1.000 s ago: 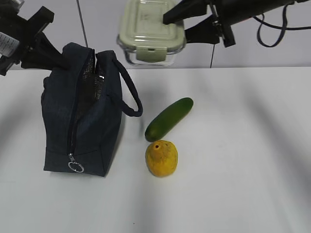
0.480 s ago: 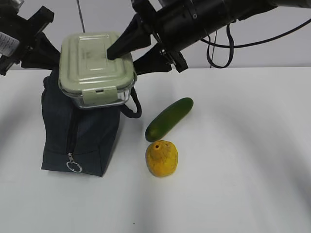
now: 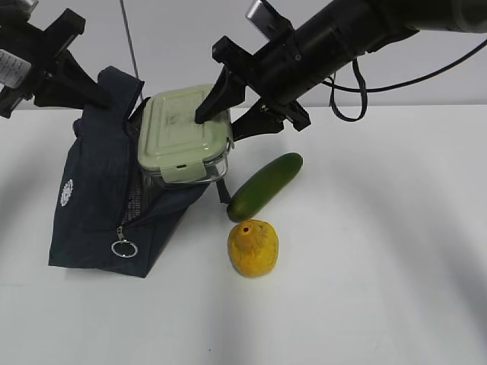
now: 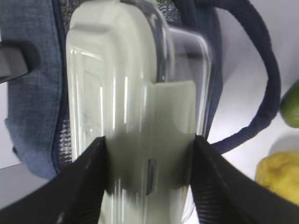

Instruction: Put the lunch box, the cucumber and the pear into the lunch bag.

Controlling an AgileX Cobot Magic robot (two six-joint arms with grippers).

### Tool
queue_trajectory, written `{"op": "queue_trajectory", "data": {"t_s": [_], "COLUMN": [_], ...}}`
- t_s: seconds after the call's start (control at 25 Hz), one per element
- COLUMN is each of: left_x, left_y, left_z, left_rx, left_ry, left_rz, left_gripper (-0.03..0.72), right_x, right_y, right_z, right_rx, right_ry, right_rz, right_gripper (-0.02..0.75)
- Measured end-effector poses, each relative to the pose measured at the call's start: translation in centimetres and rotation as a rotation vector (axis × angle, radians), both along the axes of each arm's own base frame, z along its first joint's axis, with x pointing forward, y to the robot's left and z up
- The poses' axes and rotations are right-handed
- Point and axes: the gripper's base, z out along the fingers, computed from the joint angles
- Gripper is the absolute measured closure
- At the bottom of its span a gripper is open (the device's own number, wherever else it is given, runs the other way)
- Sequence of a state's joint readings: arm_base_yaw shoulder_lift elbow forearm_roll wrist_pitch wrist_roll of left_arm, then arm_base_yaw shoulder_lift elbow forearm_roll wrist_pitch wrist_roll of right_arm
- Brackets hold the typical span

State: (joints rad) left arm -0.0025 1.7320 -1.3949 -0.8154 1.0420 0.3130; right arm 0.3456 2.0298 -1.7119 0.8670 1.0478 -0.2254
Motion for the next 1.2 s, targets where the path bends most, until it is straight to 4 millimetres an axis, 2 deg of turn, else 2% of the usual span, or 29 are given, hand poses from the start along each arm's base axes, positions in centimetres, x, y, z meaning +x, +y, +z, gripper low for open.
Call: {"op": "queue_trajectory", "data": {"t_s": [0.16, 0.44, 0.68, 0.8, 1.12, 1.2], "left_x": [0.0, -0.3, -0.3, -0.4, -0.4, -0.4], "left_y": [-0.1, -1.3, -1.4, -1.4, -1.4, -1.4], "left_z": [0.0, 0.0, 0.0, 0.0, -0.1, -0.1], "left_rx": [-0.005, 0.000, 0.003, 0.003, 0.012, 0.018], "left_ry": [0.003, -0.004, -0.007, -0.006, -0.004, -0.004], "left_rz": [-0.003, -0.048, -0.058, -0.062, -0.067, -0.069], "left_gripper": [0.683, 0.683, 0.683, 0.683, 0.683, 0.683], "right_x": [-0.1, -0.7, -0.7, -0.6, 0.0, 0.2], "right_y": [0.8, 3.1, 4.3, 5.5, 9.2, 10.0], "right_z": [0.5, 0.8, -0.9, -2.0, -3.0, -4.0], "right_rx": [-0.086, -0.121, -0.140, -0.133, -0.076, -0.061], "right_ry": [-0.038, -0.103, -0.060, -0.035, -0.056, -0.036], "right_rz": [-0.006, -0.004, -0.004, 0.007, 0.012, 0.010], "right_gripper": [0.360, 0.360, 0.360, 0.360, 0.360, 0.360]}}
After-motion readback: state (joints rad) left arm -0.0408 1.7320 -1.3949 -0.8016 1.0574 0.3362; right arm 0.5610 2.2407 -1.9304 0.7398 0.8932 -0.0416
